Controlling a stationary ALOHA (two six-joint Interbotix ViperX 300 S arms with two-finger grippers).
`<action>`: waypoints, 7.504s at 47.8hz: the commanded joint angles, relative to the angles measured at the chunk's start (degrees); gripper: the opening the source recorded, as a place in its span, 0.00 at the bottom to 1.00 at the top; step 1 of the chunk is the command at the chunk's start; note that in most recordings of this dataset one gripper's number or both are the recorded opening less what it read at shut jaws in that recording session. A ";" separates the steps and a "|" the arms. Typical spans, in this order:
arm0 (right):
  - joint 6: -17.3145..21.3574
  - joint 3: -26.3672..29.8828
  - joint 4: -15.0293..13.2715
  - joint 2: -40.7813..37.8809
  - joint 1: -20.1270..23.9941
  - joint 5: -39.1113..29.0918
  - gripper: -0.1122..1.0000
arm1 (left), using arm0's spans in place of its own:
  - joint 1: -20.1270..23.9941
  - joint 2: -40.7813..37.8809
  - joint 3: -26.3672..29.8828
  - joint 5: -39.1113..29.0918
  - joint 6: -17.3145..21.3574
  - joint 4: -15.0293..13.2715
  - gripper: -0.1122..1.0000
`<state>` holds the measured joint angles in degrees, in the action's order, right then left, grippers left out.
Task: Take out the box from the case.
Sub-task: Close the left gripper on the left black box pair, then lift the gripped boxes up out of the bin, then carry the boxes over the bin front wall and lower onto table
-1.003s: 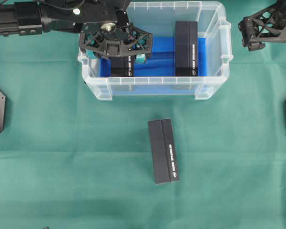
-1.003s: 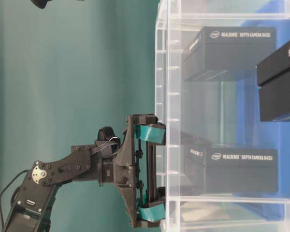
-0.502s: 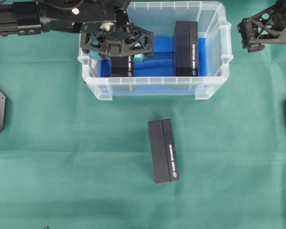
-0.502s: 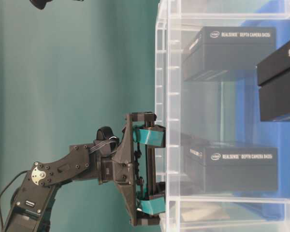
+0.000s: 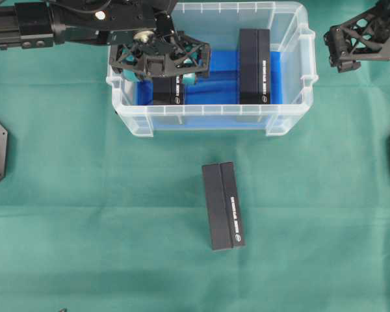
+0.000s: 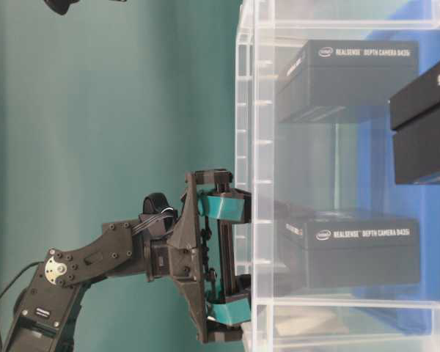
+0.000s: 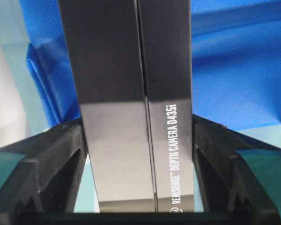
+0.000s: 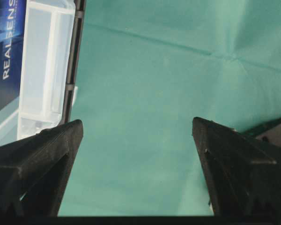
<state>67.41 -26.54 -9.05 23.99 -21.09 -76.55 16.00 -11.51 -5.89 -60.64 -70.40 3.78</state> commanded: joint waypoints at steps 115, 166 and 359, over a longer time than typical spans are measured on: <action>-0.09 0.53 -1.05 0.88 0.53 1.67 0.93 | -2.29 8.26 33.22 -35.68 -0.26 0.00 0.65; -0.09 0.53 -1.05 0.88 0.79 1.58 0.93 | -2.02 8.26 33.13 -35.68 -0.26 0.26 0.65; -0.53 0.44 -1.05 0.79 3.25 1.32 0.93 | -33.22 9.40 -8.61 2.29 -38.94 3.16 0.99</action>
<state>66.97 -26.63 -9.93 23.99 -17.93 -75.15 -17.14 -4.75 -16.44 -57.74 -109.42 7.03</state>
